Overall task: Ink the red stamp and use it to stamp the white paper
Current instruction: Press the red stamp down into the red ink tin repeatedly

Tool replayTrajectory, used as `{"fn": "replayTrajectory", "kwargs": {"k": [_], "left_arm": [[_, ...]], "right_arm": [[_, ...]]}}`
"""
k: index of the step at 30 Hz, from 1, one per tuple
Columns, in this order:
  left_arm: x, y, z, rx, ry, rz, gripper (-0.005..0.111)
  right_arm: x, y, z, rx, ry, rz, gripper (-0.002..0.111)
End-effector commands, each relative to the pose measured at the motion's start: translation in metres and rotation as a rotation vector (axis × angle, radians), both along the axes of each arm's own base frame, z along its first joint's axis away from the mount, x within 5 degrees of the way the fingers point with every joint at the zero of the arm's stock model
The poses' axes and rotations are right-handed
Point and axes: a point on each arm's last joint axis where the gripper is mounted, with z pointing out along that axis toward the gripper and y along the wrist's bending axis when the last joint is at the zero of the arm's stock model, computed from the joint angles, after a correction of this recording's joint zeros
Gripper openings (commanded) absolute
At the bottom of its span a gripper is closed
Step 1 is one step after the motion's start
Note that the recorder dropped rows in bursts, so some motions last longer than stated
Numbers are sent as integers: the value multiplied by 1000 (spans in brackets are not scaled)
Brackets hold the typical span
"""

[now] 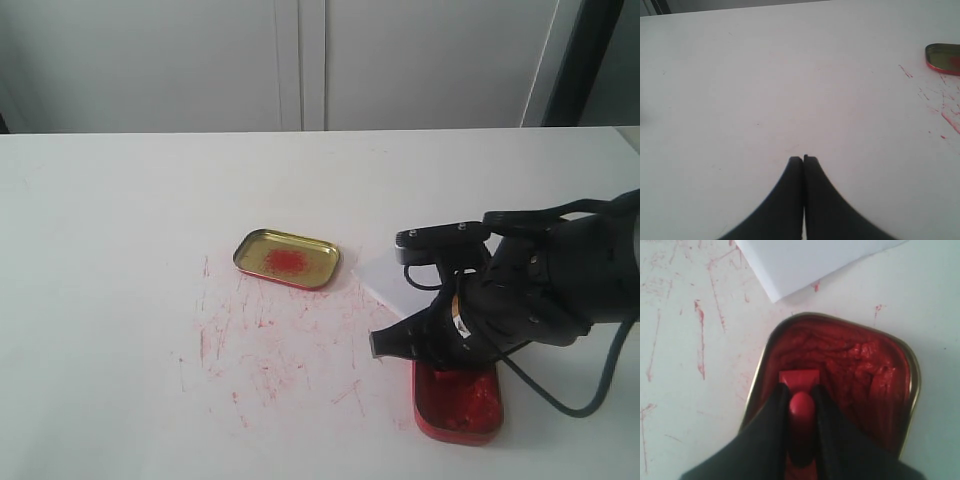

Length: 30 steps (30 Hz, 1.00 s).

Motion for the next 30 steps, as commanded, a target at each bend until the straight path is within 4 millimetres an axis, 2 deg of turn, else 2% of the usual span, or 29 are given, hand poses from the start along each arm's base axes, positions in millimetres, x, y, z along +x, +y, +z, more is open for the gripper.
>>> {"fn": "replayTrajectory", "kwargs": {"k": [1, 12, 15, 24, 30], "left_arm": [[0, 0, -1, -2, -3, 3, 0], [0, 0, -1, -2, -3, 3, 0], [0, 0, -1, -2, -3, 3, 0], [0, 0, -1, -2, -3, 3, 0], [0, 0, -1, -2, -3, 3, 0]], "right_arm": [[-13, -7, -41, -76, 142, -21, 0], [-20, -11, -50, -77, 166, -14, 0], [-17, -8, -42, -48, 133, -9, 0], [-9, -16, 0, 50, -4, -45, 0], [-8, -16, 15, 69, -43, -48, 0]]}}
